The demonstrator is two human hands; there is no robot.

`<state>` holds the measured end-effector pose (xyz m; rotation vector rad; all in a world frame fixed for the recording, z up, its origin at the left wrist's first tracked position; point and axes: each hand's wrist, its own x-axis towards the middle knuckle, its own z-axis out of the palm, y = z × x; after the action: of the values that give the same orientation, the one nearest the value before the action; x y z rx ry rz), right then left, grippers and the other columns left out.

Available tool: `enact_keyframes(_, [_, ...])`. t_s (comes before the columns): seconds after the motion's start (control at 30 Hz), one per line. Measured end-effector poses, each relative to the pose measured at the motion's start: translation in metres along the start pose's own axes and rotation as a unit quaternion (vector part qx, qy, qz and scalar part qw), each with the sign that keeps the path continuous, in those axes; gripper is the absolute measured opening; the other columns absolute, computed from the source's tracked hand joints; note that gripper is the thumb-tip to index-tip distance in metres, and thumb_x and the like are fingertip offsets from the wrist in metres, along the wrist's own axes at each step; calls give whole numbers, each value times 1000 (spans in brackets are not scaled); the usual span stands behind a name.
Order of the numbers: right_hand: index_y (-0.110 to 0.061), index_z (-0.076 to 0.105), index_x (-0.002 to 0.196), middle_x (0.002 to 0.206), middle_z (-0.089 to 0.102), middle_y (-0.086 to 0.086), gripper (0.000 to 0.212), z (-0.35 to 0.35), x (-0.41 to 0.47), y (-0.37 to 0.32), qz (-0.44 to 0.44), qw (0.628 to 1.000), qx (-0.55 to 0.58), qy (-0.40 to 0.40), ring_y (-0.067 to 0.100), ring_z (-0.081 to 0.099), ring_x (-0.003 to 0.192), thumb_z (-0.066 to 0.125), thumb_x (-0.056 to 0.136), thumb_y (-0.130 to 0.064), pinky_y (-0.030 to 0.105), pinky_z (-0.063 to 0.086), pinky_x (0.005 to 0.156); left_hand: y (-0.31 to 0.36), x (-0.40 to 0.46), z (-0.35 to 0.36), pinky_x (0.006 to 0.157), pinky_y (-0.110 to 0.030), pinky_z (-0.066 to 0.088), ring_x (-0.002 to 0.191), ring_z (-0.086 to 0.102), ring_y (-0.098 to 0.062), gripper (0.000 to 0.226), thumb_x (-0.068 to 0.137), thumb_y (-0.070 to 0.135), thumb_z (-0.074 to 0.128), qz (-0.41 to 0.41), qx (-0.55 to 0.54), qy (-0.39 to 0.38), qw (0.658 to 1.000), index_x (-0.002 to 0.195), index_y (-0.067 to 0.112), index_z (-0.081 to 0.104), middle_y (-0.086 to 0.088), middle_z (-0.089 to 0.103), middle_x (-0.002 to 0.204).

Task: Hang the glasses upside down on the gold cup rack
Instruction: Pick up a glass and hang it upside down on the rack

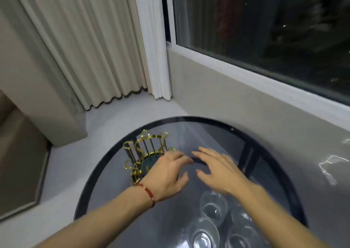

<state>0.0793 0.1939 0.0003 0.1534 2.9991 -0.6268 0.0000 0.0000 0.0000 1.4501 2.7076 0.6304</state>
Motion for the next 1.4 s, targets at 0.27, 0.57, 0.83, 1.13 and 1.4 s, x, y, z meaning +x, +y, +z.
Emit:
enact_keyframes(0.27, [-31,54,147,154,57,0,52,71,13,31,10,989,-145,25,25,47,147,36,104,-54,57,28,119,-49,-13,81,123,-49,27,150,30,-32,53,92,37,57,102,216,-92,967,144,26,53,-8,45,158])
enact_keyframes(0.57, [-31,31,163,172,30,-5,59,91,-93,11,-3,979,-150,136,20,13,163,32,107,-52,55,11,129,-15,-123,91,119,-41,35,142,42,-25,54,93,26,62,-26,42,27,998,146,22,52,-5,53,151])
enact_keyframes(0.83, [-25,69,134,139,67,-5,40,131,-191,-11,-26,971,-96,217,26,48,143,58,98,-38,51,28,119,46,-178,120,112,-39,42,132,48,-21,67,87,36,70,-34,-99,67,992,147,18,45,-6,52,145])
enact_keyframes(1.13, [-26,59,135,127,66,-5,45,122,-199,-17,2,982,-73,173,21,61,118,43,99,-48,42,47,96,75,-197,147,86,-28,54,109,57,-8,58,78,42,76,-33,-256,77,963,128,31,48,11,57,117])
enact_keyframes(1.4, [-31,67,108,92,77,-9,19,118,-190,-13,48,982,95,157,11,68,86,56,94,-27,35,54,77,96,-191,166,88,-32,54,107,55,-2,84,67,65,75,-56,-193,109,973,136,38,37,17,54,126])
